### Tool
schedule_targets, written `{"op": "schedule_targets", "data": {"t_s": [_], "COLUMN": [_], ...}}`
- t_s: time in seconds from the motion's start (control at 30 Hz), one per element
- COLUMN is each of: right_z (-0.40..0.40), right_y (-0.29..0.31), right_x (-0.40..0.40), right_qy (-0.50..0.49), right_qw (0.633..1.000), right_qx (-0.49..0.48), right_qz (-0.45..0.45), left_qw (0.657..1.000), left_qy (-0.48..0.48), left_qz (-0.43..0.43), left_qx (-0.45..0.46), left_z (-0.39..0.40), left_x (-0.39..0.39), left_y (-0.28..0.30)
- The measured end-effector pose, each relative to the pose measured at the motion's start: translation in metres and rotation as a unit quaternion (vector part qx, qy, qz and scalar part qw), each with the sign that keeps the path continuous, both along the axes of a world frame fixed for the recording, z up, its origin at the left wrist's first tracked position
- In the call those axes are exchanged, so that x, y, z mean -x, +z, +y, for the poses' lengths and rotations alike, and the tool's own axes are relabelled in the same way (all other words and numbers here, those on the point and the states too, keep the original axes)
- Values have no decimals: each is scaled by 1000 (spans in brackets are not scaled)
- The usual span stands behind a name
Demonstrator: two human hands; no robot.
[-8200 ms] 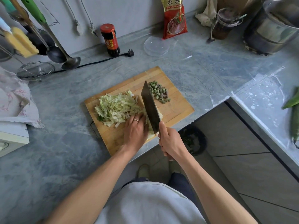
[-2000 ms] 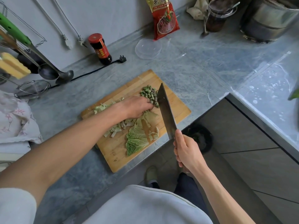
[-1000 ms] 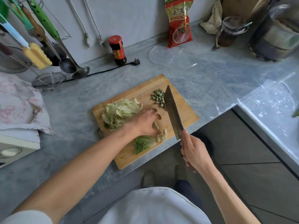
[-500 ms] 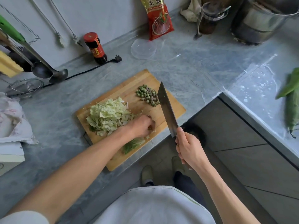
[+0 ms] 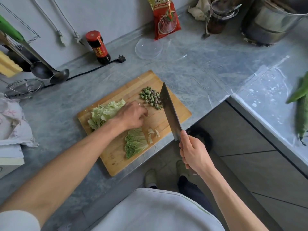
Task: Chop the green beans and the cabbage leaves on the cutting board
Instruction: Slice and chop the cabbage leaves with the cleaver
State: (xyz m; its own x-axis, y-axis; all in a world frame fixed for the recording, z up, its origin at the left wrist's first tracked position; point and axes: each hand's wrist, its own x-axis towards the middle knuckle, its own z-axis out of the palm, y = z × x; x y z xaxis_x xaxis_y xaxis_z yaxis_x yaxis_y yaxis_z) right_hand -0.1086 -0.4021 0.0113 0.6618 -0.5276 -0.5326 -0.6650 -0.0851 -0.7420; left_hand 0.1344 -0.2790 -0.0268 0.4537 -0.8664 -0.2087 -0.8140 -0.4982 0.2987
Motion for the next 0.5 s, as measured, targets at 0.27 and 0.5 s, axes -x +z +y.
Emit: {"op": "schedule_targets", "data": {"t_s": [0.27, 0.5], "right_z": [-4, -4], "right_y": [1, 0], "right_x": [-1, 1], "right_qy": [1, -4], "right_qw": [1000, 1000], "right_qx": [-3, -3], "right_qz": [4, 7], "left_qw": [968, 973], "left_qy": [-229, -169], "left_qz": [62, 88], "left_qx": [-78, -130], "left_z": [-9, -8], "left_x": [26, 16], "left_y": [-29, -25]}}
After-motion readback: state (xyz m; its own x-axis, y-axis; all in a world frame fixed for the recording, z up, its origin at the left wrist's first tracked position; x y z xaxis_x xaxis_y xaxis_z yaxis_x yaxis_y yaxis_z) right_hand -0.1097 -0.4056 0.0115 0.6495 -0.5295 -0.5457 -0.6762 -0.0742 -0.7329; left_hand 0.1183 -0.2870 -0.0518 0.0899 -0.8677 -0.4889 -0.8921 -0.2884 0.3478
